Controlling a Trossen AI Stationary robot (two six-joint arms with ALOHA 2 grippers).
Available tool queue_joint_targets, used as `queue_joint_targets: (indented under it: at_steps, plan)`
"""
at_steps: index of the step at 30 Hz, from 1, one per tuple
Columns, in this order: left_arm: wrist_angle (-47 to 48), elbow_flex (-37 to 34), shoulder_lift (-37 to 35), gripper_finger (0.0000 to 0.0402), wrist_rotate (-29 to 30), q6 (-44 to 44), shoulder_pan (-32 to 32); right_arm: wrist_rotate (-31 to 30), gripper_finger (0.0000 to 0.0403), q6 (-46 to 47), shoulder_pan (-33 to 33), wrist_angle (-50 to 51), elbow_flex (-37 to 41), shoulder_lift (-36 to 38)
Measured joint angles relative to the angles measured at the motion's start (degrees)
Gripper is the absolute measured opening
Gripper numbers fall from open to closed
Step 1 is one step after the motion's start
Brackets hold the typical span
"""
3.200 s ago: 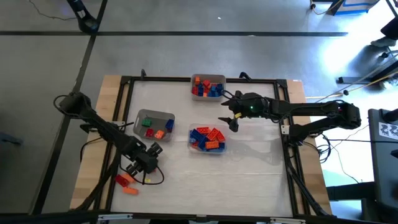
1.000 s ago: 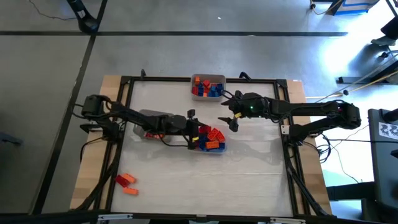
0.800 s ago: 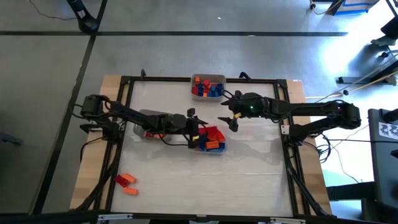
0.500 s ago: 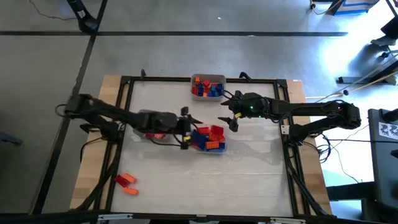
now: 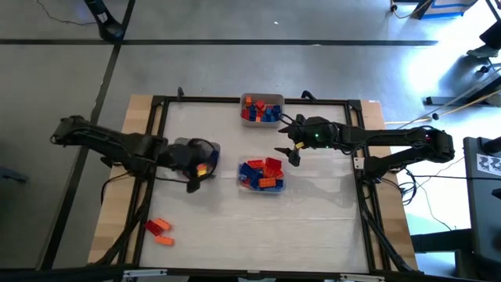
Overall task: Sort blocks by size
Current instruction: Put the big orange game piece into the transparent bin
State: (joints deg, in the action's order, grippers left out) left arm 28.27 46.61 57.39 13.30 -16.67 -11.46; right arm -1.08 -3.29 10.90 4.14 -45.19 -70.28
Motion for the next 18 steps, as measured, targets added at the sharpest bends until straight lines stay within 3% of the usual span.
queue_joint_targets:
  at_steps: [9, 13, 18]
  plan:
    - [16.7, -0.3, 2.2, 0.0237, 1.8, -18.4, -10.0, 0.1, 0.0341, 0.0, 0.0, 0.7, 0.0, 0.0]
    - [23.7, -0.3, 4.0, 0.0237, -2.2, -33.0, -17.0, 0.1, 0.0341, -1.8, 0.0, 1.9, 0.0, 0.0]
    - [23.8, -0.3, 6.6, 0.0237, -5.8, -44.5, -25.7, -0.9, 0.0341, -1.9, 0.0, 2.0, 0.0, 0.0]
